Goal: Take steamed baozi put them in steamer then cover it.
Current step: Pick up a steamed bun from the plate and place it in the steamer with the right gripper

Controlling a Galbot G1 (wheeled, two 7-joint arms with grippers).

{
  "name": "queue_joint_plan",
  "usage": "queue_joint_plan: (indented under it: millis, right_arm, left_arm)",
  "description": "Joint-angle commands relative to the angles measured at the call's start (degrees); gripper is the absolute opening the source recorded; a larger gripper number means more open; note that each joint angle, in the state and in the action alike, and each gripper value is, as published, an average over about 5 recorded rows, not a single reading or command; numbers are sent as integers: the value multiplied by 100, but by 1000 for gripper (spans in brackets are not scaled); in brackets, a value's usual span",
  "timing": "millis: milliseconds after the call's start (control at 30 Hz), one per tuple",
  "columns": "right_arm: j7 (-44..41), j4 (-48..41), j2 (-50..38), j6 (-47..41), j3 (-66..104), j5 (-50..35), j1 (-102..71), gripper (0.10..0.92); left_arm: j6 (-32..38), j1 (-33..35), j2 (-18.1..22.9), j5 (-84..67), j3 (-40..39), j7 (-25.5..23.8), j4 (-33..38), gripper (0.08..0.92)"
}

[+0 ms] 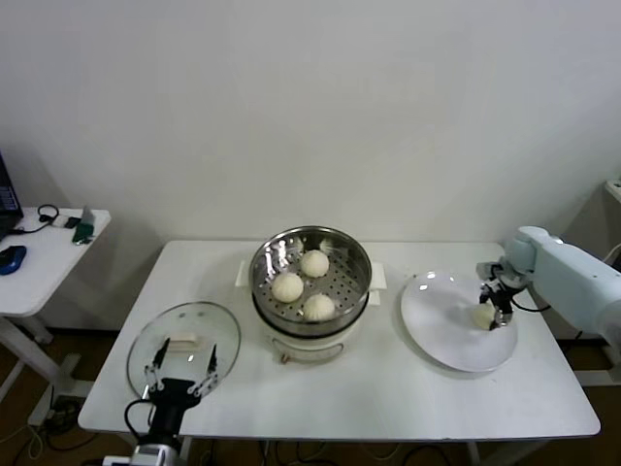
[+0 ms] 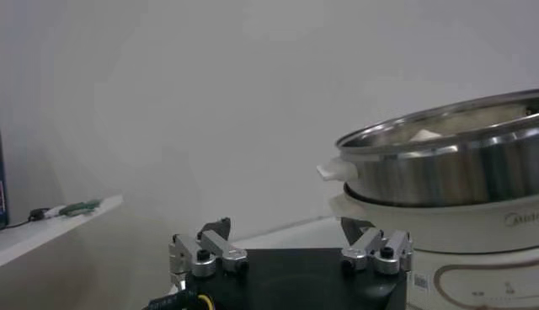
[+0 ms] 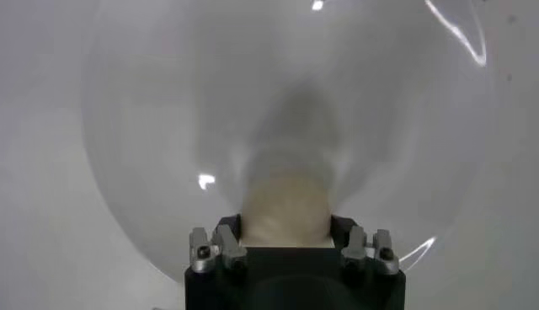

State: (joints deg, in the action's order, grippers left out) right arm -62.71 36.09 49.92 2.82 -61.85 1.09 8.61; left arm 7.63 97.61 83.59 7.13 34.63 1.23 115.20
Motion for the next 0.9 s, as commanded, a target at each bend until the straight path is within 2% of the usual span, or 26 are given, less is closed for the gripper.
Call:
queue_joint_plan:
  millis: [33,133,333,600,733,900]
  right_arm:
    - [57,270,9,-406,-474,-955,799,679]
    - [84,498,53,-642,-914,-1499,1353,679]
    - [311,1146,315,-1190,-2160,-3108,2691,679]
    - [785,2511,737,-1796,-3491,-4915,4142,687]
    - [1020,3022,1067,-1919,-4039,-5589,4677,687]
    - [1266,3376,1380,-2044,-4208,-5942,4753,691]
  left_arm:
    - [-15,3,13,33,-26,-13,13,823]
    - [-31,15,33,68,-71,-38,55,823]
    - [-65,-41,46,78,-181,-57,133,823]
    - [-115,-183,-32,-38,-274,-89,222,823]
    - [-98,-193,-79,-45,-369,-109,265,823]
    - [-82,-205,-112,-31,-471,-115,293,823]
